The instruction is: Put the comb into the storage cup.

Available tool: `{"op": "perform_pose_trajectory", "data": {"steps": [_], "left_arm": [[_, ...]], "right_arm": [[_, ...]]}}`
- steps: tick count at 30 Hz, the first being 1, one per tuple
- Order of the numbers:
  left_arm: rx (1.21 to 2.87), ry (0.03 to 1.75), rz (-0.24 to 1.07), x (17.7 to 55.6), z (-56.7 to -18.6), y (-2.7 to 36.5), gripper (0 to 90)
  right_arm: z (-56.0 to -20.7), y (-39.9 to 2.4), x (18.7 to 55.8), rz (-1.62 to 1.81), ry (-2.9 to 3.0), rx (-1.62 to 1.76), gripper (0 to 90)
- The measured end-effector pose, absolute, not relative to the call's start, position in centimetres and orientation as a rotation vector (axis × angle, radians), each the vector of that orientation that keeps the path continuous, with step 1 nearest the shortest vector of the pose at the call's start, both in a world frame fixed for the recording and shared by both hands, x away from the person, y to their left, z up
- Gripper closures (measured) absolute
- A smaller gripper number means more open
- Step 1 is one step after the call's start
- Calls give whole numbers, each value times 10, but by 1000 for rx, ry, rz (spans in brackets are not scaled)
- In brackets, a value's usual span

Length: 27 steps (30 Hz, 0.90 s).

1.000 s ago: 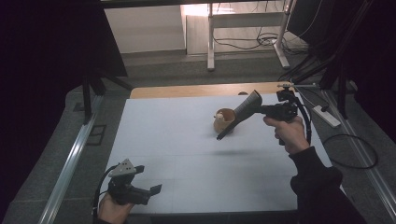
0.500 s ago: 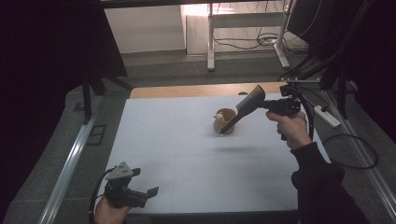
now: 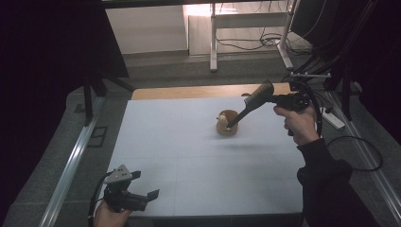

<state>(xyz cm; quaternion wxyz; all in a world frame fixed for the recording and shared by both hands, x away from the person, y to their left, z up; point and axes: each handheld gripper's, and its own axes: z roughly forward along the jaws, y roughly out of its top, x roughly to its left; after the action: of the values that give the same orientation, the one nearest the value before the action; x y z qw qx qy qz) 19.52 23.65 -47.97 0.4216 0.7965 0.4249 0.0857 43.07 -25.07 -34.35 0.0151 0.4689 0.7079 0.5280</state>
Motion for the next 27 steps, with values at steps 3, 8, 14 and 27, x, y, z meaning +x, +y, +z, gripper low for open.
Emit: {"op": "perform_pose_trajectory", "data": {"steps": [3, 8, 14, 27], "left_arm": [[1999, 1061, 220, 195, -480, 236, 0], [2003, 1060, 219, 195, -480, 236, 0], [2004, 1057, 218, 195, -480, 235, 0], [2005, 1056, 208, 196, -480, 236, 0]], "right_arm": [[-343, -251, 433, 1635, 2191, 1467, 839], [-341, -253, 438, 1634, 2171, 1477, 839], [-340, -256, 443, 1637, 2143, 1492, 840], [-341, -254, 453, 1600, 2127, 1493, 839]]}}
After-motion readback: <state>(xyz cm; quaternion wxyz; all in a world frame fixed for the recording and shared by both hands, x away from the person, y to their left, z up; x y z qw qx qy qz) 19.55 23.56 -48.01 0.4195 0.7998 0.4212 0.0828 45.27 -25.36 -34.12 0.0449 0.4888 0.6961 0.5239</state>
